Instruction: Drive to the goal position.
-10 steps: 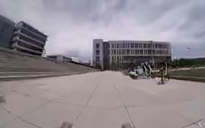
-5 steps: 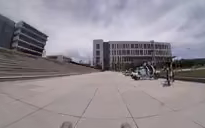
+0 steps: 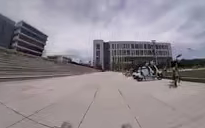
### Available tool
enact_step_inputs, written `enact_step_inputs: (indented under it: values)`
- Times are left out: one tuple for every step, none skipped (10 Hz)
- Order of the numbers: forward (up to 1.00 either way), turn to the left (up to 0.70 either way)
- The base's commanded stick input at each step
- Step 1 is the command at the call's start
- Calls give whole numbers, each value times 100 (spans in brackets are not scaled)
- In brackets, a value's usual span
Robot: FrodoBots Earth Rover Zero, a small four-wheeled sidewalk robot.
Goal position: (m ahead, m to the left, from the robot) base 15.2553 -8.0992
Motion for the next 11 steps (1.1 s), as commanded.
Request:
enact_step_inputs:
  values:
    - [70, 0]
    - [70, 0]
    - [70, 0]
    - [70, 0]
    - [70, 0]
    - [70, 0]
    - [70, 0]
    - [70, 0]
    - [70, 0]
    - [70, 0]
    - [70, 0]
